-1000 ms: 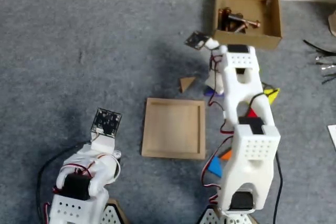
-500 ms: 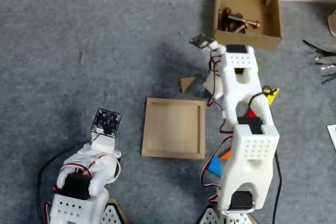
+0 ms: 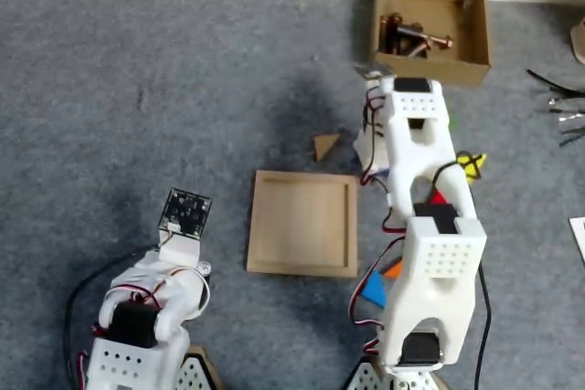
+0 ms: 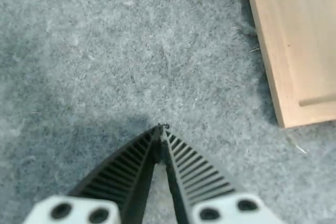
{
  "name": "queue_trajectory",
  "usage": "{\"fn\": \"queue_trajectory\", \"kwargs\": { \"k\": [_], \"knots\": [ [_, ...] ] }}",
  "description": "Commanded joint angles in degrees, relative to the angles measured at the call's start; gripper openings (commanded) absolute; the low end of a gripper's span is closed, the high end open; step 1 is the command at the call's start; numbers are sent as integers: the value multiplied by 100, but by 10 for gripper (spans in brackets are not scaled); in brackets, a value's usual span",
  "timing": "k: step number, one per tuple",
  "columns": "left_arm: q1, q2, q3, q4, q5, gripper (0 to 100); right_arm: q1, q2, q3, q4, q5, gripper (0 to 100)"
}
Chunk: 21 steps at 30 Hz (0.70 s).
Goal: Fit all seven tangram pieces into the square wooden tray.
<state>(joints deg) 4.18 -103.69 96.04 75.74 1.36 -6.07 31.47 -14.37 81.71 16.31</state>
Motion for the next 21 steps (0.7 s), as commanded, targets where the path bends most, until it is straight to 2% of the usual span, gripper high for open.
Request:
{"fn": "queue_trajectory", "kwargs": {
  "k": [1, 8, 21],
  "knots": [
    [84, -22, 110, 26, 35, 5, -154, -127, -286, 338, -448, 201],
    [84, -22, 110, 26, 35, 5, -356, -136, -295, 796, -782, 201],
    [84, -22, 110, 26, 35, 5, -734, -180, -312, 866, -782, 201]
  ]
}}
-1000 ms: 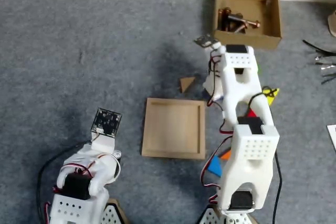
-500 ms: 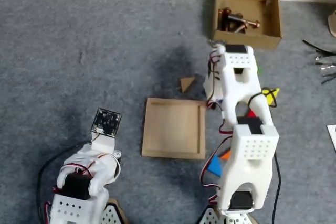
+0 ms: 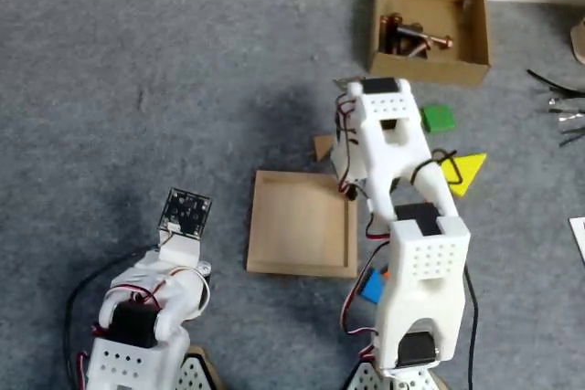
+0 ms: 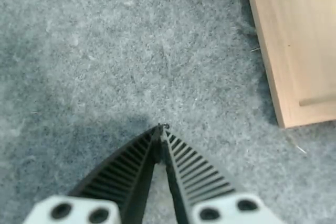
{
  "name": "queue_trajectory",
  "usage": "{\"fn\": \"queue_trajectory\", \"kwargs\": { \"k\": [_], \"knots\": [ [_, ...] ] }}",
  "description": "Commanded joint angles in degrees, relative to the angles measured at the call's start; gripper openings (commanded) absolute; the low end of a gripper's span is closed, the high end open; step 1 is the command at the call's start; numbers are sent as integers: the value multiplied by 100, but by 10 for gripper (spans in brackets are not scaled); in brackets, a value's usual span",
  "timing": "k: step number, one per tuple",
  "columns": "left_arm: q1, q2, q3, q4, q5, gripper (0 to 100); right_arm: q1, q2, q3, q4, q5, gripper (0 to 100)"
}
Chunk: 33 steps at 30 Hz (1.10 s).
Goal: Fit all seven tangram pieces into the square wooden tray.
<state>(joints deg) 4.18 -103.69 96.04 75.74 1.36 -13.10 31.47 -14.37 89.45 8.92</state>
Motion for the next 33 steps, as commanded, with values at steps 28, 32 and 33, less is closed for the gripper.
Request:
{"fn": "queue_trajectory", "kwargs": {
  "k": [28, 32, 33],
  "knots": [
    [84, -22, 110, 26, 35, 5, 541, -813, -31, -1095, 4598, 205],
    [84, -22, 110, 26, 35, 5, 576, -602, -31, -1095, 5064, 206],
    [84, -22, 110, 26, 35, 5, 576, -541, -22, -1095, 5196, 207]
  ]
}}
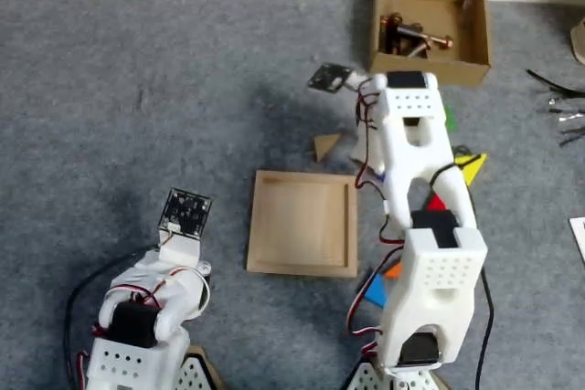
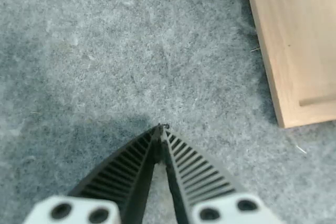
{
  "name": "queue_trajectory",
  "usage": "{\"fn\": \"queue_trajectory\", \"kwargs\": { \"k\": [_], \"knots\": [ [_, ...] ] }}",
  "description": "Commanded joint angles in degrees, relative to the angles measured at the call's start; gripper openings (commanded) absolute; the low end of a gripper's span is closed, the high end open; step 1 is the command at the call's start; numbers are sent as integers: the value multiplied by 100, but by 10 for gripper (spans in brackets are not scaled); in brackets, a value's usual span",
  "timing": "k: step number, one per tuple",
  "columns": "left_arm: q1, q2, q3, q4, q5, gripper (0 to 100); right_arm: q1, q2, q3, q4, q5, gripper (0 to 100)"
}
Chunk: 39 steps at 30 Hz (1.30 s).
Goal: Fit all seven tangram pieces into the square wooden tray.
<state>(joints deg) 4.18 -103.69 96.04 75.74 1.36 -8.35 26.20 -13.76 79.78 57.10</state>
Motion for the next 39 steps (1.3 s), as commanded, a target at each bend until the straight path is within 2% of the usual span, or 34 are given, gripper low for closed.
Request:
{"fn": "queue_trajectory", "kwargs": {
  "k": [1, 9, 18, 23, 39],
  "knots": [
    [84, -22, 110, 26, 35, 5, 101, 57, -84, -127, 484, 207],
    [84, -22, 110, 26, 35, 5, 154, 497, -101, -321, 774, 207],
    [84, -22, 110, 26, 35, 5, 286, 479, -101, -444, 730, 232],
    [84, -22, 110, 26, 35, 5, 277, 497, -374, -444, 466, 242],
    [84, -22, 110, 26, 35, 5, 259, 532, -497, -664, 501, 245]
  ]
}}
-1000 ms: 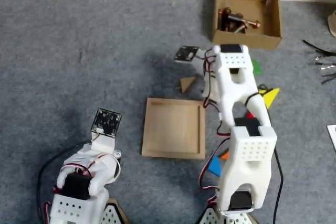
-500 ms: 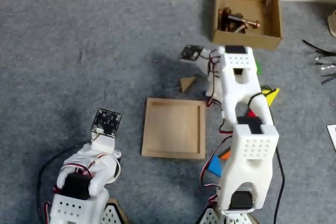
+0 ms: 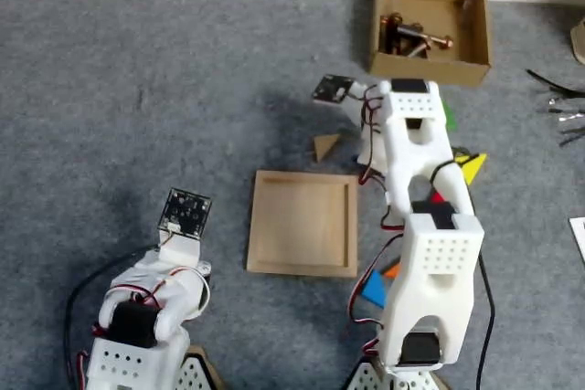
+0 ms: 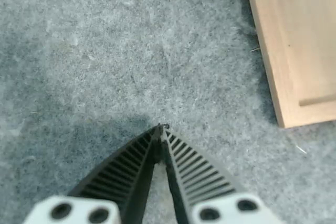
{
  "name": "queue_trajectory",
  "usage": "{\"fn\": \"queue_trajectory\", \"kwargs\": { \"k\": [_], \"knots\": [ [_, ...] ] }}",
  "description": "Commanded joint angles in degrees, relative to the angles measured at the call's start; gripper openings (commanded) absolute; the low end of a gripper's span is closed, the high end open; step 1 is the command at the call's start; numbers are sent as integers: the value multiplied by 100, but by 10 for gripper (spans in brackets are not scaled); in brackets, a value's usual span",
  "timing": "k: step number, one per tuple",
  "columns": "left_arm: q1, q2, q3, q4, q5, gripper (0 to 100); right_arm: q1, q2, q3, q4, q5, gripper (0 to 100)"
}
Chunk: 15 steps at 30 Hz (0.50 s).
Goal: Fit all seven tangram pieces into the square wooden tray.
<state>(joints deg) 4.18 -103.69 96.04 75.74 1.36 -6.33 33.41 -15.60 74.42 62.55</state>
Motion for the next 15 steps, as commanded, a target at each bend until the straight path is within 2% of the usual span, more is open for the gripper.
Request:
{"fn": "queue_trajectory", "kwargs": {
  "k": [1, 15],
  "knots": [
    [84, -22, 110, 26, 35, 5, 57, -189, -312, -136, -44, 245],
    [84, -22, 110, 26, 35, 5, 84, -198, 224, -48, -88, 241]
  ]
}}
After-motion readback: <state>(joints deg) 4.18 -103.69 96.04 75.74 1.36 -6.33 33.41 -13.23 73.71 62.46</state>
